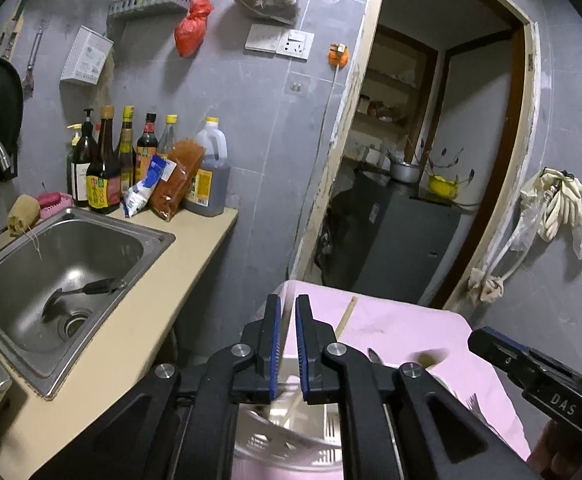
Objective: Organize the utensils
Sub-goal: 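Open the right tool over the holder while the left tool releases the chopstick there, then move both open tools back over the remaining fork, spoon and chopstick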
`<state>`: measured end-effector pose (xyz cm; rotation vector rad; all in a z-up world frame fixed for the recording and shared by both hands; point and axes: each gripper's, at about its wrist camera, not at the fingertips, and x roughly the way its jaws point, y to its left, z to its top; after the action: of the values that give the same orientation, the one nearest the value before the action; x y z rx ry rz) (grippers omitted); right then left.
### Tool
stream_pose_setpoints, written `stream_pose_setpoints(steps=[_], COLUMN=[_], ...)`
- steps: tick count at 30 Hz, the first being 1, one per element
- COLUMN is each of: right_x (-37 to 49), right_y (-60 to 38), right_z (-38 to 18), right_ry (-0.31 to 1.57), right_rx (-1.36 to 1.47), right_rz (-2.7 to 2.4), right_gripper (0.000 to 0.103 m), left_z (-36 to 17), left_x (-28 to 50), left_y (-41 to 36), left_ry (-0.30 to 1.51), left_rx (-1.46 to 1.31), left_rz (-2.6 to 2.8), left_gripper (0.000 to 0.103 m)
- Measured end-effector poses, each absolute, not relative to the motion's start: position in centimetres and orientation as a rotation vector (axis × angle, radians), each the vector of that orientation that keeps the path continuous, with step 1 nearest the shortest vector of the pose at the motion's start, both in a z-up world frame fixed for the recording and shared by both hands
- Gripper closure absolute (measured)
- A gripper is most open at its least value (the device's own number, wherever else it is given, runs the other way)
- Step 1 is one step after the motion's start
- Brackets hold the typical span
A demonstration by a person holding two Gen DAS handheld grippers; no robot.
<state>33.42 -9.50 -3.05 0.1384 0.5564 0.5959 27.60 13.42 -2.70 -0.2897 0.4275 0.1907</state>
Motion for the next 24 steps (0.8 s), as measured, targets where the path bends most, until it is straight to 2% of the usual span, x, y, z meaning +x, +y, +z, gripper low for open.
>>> stream_pose_setpoints(steps=[1, 3, 4, 5, 8, 10, 12, 14, 19, 21, 24], right_x=[33.3, 33.0, 32.9, 32.7, 31.8, 31.3, 30.6, 30.0, 28.8, 28.4, 28.0], right_y=[-9.7, -10.3, -10.7, -11.1, -12.8, -13.9, -15.2, -16.4, -19.0, -20.3, -22.1], right_z=[-2.8, -2.2, -1.8, -1.4, -0.2, 0.6, 1.3, 2.0, 3.3, 3.8, 4.3], right_ry=[0.551, 0.541, 0.534, 0.526, 0.492, 0.472, 0.449, 0.433, 0.405, 0.391, 0.381], right_rx=[0.140, 0.142, 0.145, 0.146, 0.151, 0.150, 0.146, 0.144, 0.123, 0.120, 0.117], right_rz=[0.593, 0.582, 0.575, 0.567, 0.533, 0.509, 0.482, 0.460, 0.399, 0.374, 0.340], right_gripper=[0.072, 0.072, 0.069, 0.063, 0.050, 0.044, 0.035, 0.027, 0.010, 0.008, 0.004], left_z=[-2.5, -2.2, -2.1, -1.8, -1.1, -0.6, 0.1, 0.8, 2.0, 2.4, 2.7], left_x=[27.5, 27.2, 26.9, 26.7, 26.4, 26.2, 25.9, 25.5, 24.7, 24.4, 24.0], left_y=[13.3, 13.1, 13.0, 13.0, 12.3, 11.6, 10.8, 10.1, 7.9, 7.0, 5.2], left_ry=[0.433, 0.444, 0.439, 0.431, 0.436, 0.435, 0.423, 0.406, 0.377, 0.364, 0.358], left_rx=[-0.292, -0.301, -0.314, -0.324, -0.315, -0.299, -0.290, -0.284, -0.265, -0.251, -0.213], left_rz=[0.183, 0.166, 0.165, 0.165, 0.156, 0.149, 0.137, 0.136, 0.143, 0.148, 0.148], left_gripper=[0.089, 0.064, 0.059, 0.056, 0.055, 0.050, 0.036, 0.026, 0.008, 0.003, 0.001])
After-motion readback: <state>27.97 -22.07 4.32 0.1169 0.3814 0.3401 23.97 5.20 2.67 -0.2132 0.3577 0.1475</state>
